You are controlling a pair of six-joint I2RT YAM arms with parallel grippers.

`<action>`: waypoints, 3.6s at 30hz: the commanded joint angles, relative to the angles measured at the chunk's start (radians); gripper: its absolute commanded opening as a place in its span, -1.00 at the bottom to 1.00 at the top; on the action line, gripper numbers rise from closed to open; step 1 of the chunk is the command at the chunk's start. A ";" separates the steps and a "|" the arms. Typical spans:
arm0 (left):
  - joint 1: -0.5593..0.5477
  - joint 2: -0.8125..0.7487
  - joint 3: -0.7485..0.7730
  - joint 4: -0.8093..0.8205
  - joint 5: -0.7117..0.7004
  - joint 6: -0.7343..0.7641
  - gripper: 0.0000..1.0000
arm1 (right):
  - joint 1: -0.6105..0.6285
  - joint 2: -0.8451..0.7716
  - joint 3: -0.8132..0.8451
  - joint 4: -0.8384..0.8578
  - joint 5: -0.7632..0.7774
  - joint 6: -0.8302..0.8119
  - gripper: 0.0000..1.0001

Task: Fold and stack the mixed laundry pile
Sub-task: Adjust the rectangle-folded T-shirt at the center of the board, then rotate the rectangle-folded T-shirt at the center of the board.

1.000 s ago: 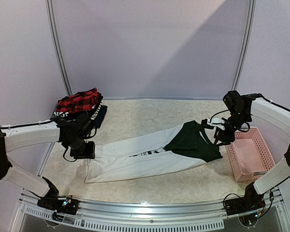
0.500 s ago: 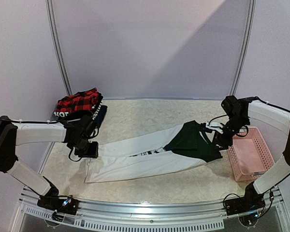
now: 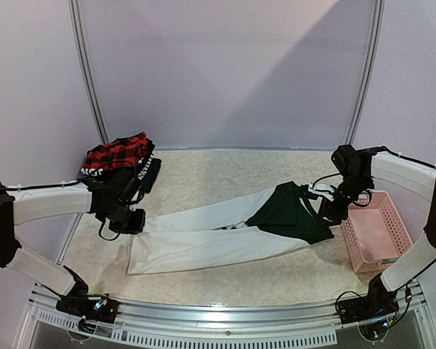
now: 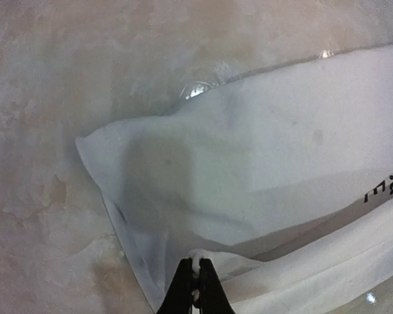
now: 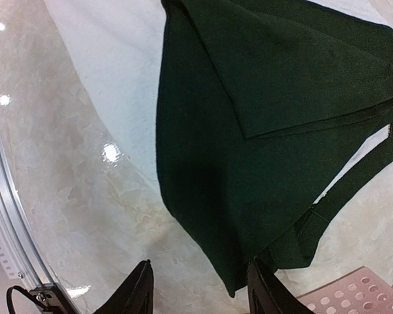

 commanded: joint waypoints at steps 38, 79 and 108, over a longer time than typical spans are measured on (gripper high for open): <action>-0.011 -0.362 -0.256 -0.129 -0.047 -0.329 -0.20 | 0.217 0.190 0.061 0.140 0.013 0.038 0.00; -0.115 -0.429 -0.237 -0.212 -0.096 -0.313 -0.46 | 0.458 0.697 0.806 0.305 0.466 0.136 -0.40; -0.529 0.222 0.373 -0.247 -0.203 0.440 0.03 | 0.300 0.381 0.180 0.155 0.310 0.301 -0.26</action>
